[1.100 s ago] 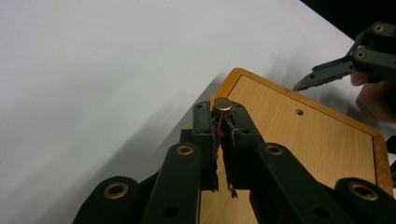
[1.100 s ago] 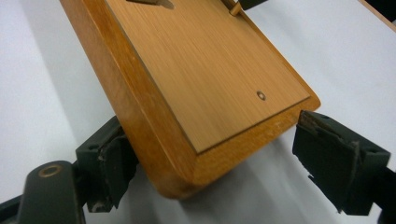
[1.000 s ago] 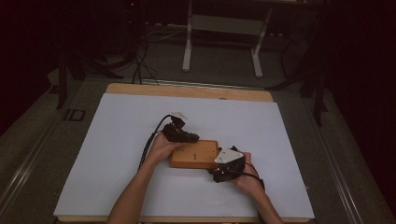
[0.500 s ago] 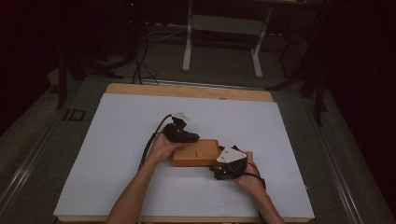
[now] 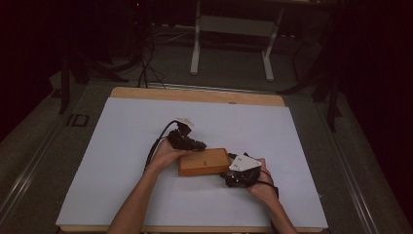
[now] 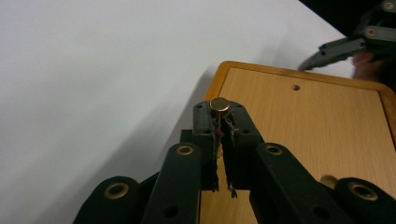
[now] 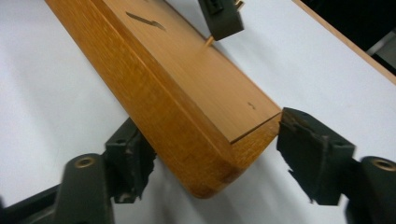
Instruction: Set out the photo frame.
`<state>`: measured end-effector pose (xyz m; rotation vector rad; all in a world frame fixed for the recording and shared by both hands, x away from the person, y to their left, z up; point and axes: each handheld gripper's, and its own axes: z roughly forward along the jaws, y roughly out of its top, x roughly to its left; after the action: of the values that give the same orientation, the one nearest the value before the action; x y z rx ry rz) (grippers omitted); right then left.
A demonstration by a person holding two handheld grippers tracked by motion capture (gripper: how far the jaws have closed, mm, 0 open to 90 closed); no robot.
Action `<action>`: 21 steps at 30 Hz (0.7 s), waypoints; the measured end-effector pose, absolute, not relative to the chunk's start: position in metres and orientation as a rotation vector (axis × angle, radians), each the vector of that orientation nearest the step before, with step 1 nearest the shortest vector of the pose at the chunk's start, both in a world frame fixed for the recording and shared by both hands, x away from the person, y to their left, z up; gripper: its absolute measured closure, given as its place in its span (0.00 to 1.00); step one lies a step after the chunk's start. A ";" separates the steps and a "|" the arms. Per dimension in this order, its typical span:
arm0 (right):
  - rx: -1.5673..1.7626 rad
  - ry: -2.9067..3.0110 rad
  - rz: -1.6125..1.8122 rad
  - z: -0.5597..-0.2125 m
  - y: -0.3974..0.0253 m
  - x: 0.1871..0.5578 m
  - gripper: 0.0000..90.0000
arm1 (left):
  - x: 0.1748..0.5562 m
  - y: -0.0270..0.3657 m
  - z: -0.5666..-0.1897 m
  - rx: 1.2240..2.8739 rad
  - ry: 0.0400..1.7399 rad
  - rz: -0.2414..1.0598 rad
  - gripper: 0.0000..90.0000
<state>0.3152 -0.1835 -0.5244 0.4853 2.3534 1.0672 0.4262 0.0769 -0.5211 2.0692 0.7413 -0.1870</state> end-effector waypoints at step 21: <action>0.388 2.354 1.119 -0.524 -0.179 0.314 0.34 | 0.426 0.070 -0.522 2.077 0.713 -0.144 0.92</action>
<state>0.3141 -0.1791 -0.5239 0.3876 2.3542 1.1195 0.4264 0.0698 -0.5218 2.0766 0.7129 -0.1442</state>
